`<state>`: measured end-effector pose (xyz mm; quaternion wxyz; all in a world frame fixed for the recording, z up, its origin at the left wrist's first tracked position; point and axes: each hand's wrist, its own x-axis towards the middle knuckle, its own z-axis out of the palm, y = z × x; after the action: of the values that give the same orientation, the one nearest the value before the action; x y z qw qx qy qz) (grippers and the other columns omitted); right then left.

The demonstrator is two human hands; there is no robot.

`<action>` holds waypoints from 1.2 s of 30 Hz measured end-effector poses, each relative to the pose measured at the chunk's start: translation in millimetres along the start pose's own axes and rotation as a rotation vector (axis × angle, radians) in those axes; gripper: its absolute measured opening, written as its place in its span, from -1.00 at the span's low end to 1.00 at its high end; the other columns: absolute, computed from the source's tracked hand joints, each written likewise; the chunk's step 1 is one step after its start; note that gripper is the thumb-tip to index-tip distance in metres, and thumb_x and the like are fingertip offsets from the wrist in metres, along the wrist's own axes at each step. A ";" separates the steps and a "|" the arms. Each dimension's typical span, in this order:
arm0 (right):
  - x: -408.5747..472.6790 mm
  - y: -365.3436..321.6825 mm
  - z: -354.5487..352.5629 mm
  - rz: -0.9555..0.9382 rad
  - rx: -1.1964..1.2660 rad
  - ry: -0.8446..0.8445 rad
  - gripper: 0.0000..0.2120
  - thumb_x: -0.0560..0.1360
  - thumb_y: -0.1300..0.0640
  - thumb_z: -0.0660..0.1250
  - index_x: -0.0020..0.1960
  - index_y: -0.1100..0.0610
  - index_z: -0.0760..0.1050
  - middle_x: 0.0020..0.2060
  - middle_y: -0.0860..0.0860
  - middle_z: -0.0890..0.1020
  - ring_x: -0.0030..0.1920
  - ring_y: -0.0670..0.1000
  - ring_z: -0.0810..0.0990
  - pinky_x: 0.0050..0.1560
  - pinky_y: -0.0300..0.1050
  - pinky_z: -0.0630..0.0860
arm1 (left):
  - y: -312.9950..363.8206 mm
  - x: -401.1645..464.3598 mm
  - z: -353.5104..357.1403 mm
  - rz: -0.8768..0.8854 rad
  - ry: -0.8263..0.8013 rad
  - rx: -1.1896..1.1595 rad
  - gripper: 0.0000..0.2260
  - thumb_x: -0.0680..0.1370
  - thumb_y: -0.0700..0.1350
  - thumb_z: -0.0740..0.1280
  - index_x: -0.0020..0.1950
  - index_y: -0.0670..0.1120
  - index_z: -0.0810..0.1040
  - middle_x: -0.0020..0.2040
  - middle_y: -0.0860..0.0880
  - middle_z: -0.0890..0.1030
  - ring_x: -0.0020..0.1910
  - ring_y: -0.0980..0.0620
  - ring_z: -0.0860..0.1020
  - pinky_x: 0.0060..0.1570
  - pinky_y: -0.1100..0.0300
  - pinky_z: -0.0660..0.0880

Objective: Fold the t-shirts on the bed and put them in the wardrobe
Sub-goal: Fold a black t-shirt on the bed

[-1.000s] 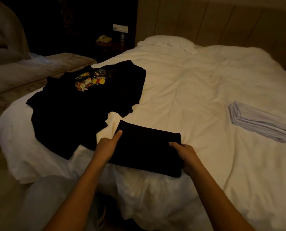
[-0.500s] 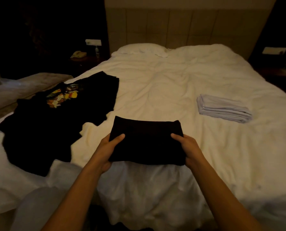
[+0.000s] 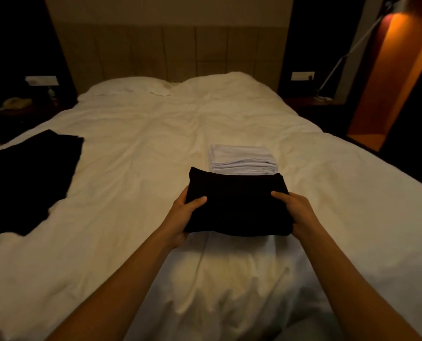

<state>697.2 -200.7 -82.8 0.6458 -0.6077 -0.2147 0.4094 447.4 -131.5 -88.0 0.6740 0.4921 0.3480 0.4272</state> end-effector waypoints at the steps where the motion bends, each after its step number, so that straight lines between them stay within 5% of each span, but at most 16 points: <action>1: 10.7 -2.0 -6.0 0.000 0.001 0.014 -0.72 0.46 0.22 0.45 0.13 0.31 0.60 -0.05 0.22 0.69 -0.06 0.21 0.69 -0.03 0.05 0.62 | -3.4 10.7 8.4 0.000 -0.008 -0.002 -0.59 0.56 -0.23 0.35 0.40 0.01 0.45 0.17 -0.03 0.66 0.12 -0.05 0.64 0.11 -0.03 0.58; 8: 91.4 -22.7 -25.7 -0.020 -0.034 0.050 -0.78 0.49 0.23 0.43 0.10 0.31 0.58 -0.09 0.20 0.67 -0.11 0.17 0.66 -0.19 -0.04 0.57 | -18.7 87.4 46.9 -0.016 -0.014 -0.003 -0.61 0.56 -0.19 0.37 0.37 0.07 0.49 0.16 -0.02 0.67 0.12 -0.08 0.65 0.17 -0.13 0.55; 12: 134.1 -30.3 -26.2 -0.043 -0.125 0.013 -0.78 0.53 0.18 0.38 0.12 0.28 0.56 -0.03 0.20 0.66 -0.04 0.19 0.64 -0.05 0.01 0.57 | -30.2 122.6 50.4 0.009 0.036 0.061 -0.62 0.55 -0.14 0.40 0.35 0.08 0.51 0.15 0.00 0.67 0.11 -0.05 0.65 0.15 -0.08 0.57; 17: 160.4 -5.6 -28.7 -0.033 -0.550 -0.081 -0.66 0.51 0.26 0.38 0.27 0.28 0.52 0.12 0.21 0.61 0.00 0.15 0.60 0.03 -0.04 0.50 | -61.4 137.4 41.9 -0.014 0.175 0.231 -0.75 0.63 -0.07 0.29 0.30 0.00 0.55 0.15 -0.04 0.66 0.08 -0.01 0.64 0.24 -0.01 0.52; 21: 166.8 -3.8 -35.3 -0.090 -0.544 -0.015 -0.50 0.49 0.33 0.38 0.41 0.22 0.42 0.24 0.20 0.56 0.13 0.19 0.58 0.13 0.00 0.51 | -57.3 147.9 38.4 0.030 0.152 0.288 -0.68 0.63 -0.18 0.27 0.38 -0.01 0.49 0.21 -0.08 0.63 0.15 -0.05 0.61 0.27 -0.03 0.50; 26: 158.0 -5.1 -29.1 -0.366 -1.103 0.105 -0.56 0.56 0.05 0.31 0.41 0.16 0.42 0.29 0.18 0.53 0.28 0.24 0.48 0.23 0.07 0.45 | -48.7 137.9 36.2 0.351 0.342 1.118 -0.53 0.59 -0.04 0.29 0.50 0.00 0.31 0.14 -0.11 0.55 0.08 -0.11 0.53 -0.02 0.04 0.51; 29: 141.4 -4.8 -10.4 -0.636 -1.332 -0.015 -0.61 0.60 -0.07 0.22 0.33 0.11 0.50 0.24 0.13 0.56 0.25 0.20 0.50 0.18 0.05 0.48 | -45.7 136.5 44.1 0.621 0.146 1.440 -0.45 0.59 0.16 0.10 0.52 -0.06 0.31 0.40 -0.14 0.41 0.37 -0.17 0.37 0.23 -0.04 0.45; 32: 134.1 9.9 0.4 -0.542 -1.622 -0.202 -0.48 0.66 -0.17 0.01 0.50 0.06 0.32 0.48 0.08 0.36 0.46 0.12 0.32 0.41 -0.01 0.26 | -54.3 141.8 43.0 0.291 -0.092 1.560 -0.44 0.64 0.23 0.01 0.60 0.04 0.13 0.60 -0.05 0.11 0.58 -0.06 0.06 0.49 -0.02 0.15; 36: 119.0 13.5 1.7 -0.487 -1.627 -0.141 -0.18 0.46 -0.31 -0.34 0.49 0.02 0.33 0.48 0.04 0.37 0.46 0.10 0.32 0.42 -0.01 0.28 | -56.4 131.6 39.3 0.095 -0.132 1.546 -0.47 0.66 0.21 0.02 0.61 0.09 0.06 0.62 -0.01 0.00 0.59 -0.01 -0.02 0.51 -0.09 0.08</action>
<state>760.5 -106.7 -121.7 0.0631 -0.7925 -0.6064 0.0143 547.2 -33.5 -137.8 0.1394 0.8614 0.4846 0.0614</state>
